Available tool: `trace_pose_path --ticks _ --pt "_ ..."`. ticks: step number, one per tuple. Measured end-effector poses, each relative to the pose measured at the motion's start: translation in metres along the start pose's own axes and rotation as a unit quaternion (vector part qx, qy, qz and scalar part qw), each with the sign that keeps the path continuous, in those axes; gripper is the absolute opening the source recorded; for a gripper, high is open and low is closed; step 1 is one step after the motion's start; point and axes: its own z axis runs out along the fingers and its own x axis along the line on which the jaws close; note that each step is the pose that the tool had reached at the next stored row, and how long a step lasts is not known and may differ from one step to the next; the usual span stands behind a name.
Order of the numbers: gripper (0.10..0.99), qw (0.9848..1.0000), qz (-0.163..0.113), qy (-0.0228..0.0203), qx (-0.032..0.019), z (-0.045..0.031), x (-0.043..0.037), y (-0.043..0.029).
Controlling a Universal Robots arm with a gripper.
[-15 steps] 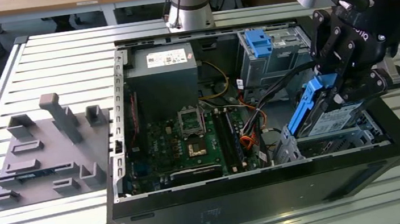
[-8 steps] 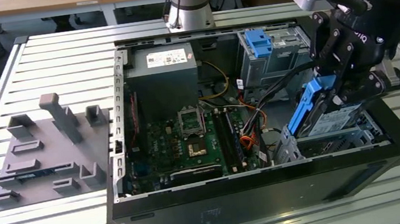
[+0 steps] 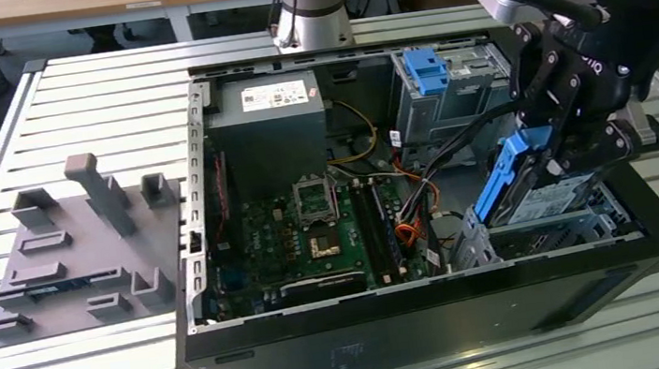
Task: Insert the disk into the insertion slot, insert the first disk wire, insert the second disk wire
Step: 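Insert the disk into the insertion slot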
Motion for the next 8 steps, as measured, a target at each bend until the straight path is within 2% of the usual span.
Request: trace_pose_path --ticks 3,4,5,6,8 --pt "0.373 1.0000 0.000 0.0001 0.0000 0.0009 0.0000 0.0000" --pt "0.431 1.0000 0.000 0.0001 0.0000 0.0013 0.0000 0.0000" --pt "0.431 1.0000 0.000 0.0000 0.0000 0.0018 0.0000 0.0000" --pt "0.498 1.0000 0.000 0.0001 0.0000 0.0023 0.0000 0.0000" --pt "0.498 1.0000 0.000 0.0000 0.0000 0.0035 0.0000 0.0000"
